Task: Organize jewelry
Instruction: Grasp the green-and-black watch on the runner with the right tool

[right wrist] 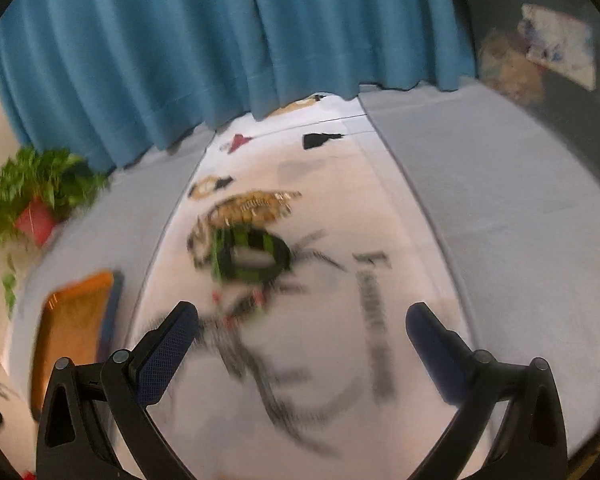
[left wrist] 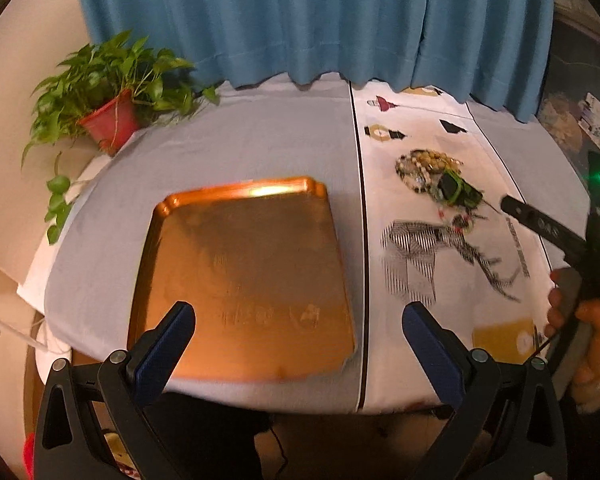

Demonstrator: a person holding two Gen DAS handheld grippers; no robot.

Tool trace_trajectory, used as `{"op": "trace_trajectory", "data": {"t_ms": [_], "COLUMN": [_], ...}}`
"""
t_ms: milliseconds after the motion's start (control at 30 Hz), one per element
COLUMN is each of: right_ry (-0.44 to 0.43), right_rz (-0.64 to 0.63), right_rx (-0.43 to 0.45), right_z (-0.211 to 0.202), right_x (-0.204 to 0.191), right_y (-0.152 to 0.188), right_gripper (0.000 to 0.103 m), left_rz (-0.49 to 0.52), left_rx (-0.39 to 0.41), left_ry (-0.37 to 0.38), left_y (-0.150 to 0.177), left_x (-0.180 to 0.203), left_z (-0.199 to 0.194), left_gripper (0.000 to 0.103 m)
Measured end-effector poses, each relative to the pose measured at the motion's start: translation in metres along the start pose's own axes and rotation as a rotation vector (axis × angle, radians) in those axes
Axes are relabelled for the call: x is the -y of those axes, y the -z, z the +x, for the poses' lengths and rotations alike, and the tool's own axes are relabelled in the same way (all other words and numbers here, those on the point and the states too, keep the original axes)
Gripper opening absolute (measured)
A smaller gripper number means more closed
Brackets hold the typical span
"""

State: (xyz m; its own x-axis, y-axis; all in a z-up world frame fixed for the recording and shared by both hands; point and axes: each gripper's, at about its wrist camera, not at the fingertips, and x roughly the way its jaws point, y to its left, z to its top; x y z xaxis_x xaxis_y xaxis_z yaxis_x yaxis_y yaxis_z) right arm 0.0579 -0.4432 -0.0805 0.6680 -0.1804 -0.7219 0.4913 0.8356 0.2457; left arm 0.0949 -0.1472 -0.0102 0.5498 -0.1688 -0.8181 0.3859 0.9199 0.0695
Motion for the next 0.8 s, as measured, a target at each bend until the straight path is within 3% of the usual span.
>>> {"op": "trace_trajectory", "data": {"t_ms": [133,333,367,400,433,467,500,600,800], "right_ry": [-0.019,-0.114,-0.111,-0.094,-0.034,-0.044,-0.095,-0.085,0.128], "right_rz": [-0.001,-0.073,-0.099,-0.138,-0.202,-0.237,-0.235,-0.179,-0.131], "right_rx": [-0.012,-0.043,-0.041,-0.035,-0.016,-0.002,-0.01,-0.029,0.001], "right_z": [0.041,0.072,0.073,0.075,0.077,0.076,0.076,0.073,0.06], "right_x": [-0.01,-0.036,-0.039,-0.043,-0.049,-0.05,-0.048,-0.029,0.029], "right_y": [-0.023,-0.024,-0.021,-0.019,-0.016,-0.014,-0.013,-0.017,-0.03], "right_gripper": [0.103,0.1,0.087,0.061,0.054,0.024,0.016,0.016,0.016], "left_rz": [0.015,0.045,0.046,0.049,0.05,0.052,0.053,0.048,0.075], "left_rx": [-0.014,-0.017,-0.018,-0.018,-0.018,-0.017,-0.017,-0.017,-0.068], "left_ry": [-0.013,-0.038,-0.038,-0.039,-0.04,-0.041,-0.04,-0.014,0.131], "left_y": [-0.018,-0.038,-0.041,-0.044,-0.047,-0.05,-0.054,-0.068,-0.106], "left_x": [0.012,0.031,0.034,0.037,0.039,0.042,0.046,0.058,0.096], "left_z": [0.017,0.038,0.041,0.045,0.048,0.051,0.056,0.066,0.108], "left_gripper": [0.103,0.103,0.103,0.103,0.103,0.103,0.103,0.103,0.103]}}
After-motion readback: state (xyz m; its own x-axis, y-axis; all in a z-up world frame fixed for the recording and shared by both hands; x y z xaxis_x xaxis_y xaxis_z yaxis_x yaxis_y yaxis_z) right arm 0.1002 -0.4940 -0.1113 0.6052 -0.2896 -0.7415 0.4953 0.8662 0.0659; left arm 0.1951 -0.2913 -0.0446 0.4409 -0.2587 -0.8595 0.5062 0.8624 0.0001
